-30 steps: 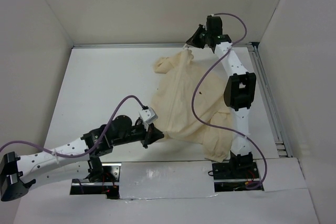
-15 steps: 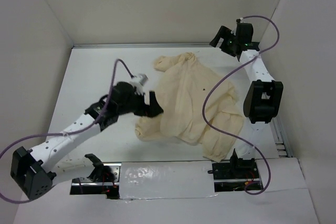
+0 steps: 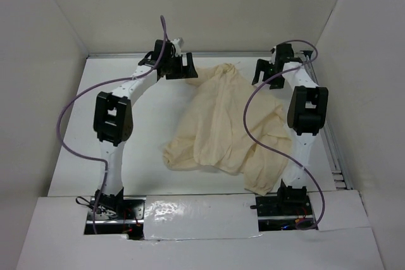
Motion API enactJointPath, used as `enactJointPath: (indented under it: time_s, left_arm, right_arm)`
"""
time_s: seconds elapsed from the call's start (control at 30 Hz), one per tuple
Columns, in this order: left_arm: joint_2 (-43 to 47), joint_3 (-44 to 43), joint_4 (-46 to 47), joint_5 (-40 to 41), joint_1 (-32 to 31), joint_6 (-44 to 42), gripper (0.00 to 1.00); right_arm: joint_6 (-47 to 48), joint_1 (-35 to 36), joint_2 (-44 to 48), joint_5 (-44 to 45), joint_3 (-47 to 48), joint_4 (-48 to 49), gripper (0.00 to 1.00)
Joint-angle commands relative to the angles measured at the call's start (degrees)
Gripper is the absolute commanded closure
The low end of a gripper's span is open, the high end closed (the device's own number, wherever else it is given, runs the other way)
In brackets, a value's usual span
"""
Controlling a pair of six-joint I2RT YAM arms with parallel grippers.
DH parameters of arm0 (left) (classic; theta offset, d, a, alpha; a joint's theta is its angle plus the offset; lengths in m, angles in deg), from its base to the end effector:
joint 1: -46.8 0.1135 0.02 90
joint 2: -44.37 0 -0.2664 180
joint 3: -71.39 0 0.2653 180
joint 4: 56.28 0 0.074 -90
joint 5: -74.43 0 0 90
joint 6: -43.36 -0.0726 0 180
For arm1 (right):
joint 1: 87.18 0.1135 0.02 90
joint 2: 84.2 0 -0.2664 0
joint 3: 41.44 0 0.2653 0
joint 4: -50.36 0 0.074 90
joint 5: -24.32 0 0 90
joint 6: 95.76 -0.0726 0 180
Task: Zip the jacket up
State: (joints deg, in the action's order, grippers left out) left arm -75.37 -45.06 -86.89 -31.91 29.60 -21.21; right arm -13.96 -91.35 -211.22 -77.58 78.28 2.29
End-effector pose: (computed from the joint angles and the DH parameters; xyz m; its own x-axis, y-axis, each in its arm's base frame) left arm 0.5062 -0.1781 0.2495 -0.6988 -0.2150 -0.6822 0.2289 0.8363 -0.4981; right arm 0.5257 -0.0233 0.1731 -0.8188 0.1996 -0.5383 0.0718 0.9658 0.2490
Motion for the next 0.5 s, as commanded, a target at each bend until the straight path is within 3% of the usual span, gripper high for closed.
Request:
enactJointPath:
  time_s: [0.0, 0.17, 0.27, 0.47]
  left_arm:
    - [-7.9, -12.1, -4.3, 0.3, 0.8, -4.6, 0.01]
    - [-17.7, -20.5, -2.3, 0.9, -0.4, -4.6, 0.01]
    - [-21.4, -23.0, 1.5, 3.4, -1.8, -9.7, 0.01]
    - [-26.6, -23.6, 10.8, -4.7, -2.2, -19.6, 0.01]
  right_arm:
    - [3.9, 1.5, -2.1, -0.5, 4.7, -3.6, 0.02]
    - [5.1, 3.4, -5.2, -0.8, 7.2, -4.4, 0.05]
    - [5.0, 3.9, -7.1, -0.7, 8.5, -5.0, 0.09]
    - [5.8, 3.9, -8.9, -2.6, 9.5, -5.3, 0.15]
